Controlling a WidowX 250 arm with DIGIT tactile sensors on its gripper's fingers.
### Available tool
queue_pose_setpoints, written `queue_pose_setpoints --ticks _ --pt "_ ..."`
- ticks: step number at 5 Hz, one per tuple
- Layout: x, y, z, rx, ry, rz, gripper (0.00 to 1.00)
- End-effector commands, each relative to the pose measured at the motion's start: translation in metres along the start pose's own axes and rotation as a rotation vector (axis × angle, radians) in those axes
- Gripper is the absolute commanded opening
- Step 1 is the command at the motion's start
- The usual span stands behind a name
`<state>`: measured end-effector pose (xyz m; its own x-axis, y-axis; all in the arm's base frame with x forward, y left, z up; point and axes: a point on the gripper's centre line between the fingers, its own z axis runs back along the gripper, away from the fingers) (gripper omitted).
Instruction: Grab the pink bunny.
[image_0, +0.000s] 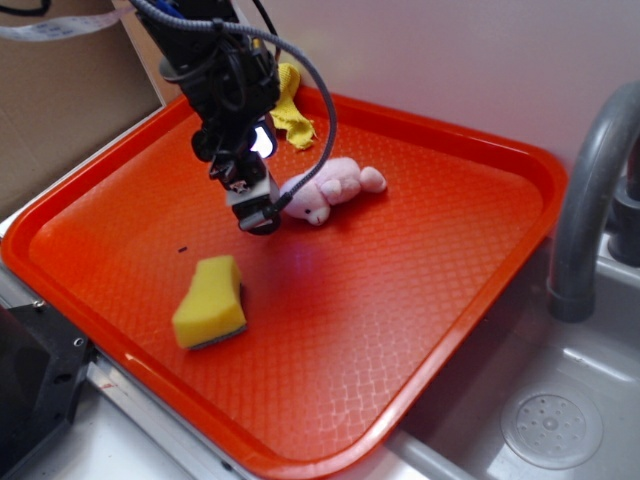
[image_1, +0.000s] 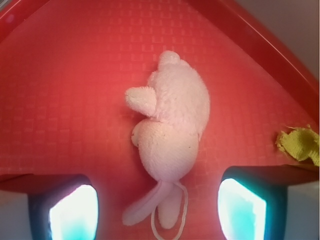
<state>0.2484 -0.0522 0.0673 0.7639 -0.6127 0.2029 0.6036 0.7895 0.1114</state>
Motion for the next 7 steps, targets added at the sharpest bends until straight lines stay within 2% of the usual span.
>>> queue_pose_setpoints --ticks 1,2,3,5,6,7 --pt "0.009 0.005 -0.039 -0.003 0.071 0.058 0.00" --pt "0.010 0.011 -0.031 0.014 0.075 0.092 0.00" --pt "0.007 0.022 0.020 0.014 0.113 0.215 0.00" --pt "-0.032 0.041 0.128 0.109 0.140 0.659 0.00" --pt "-0.022 0.047 0.177 0.094 0.170 0.775 0.00" --pt "-0.011 0.044 0.194 0.115 0.170 0.755 0.00"
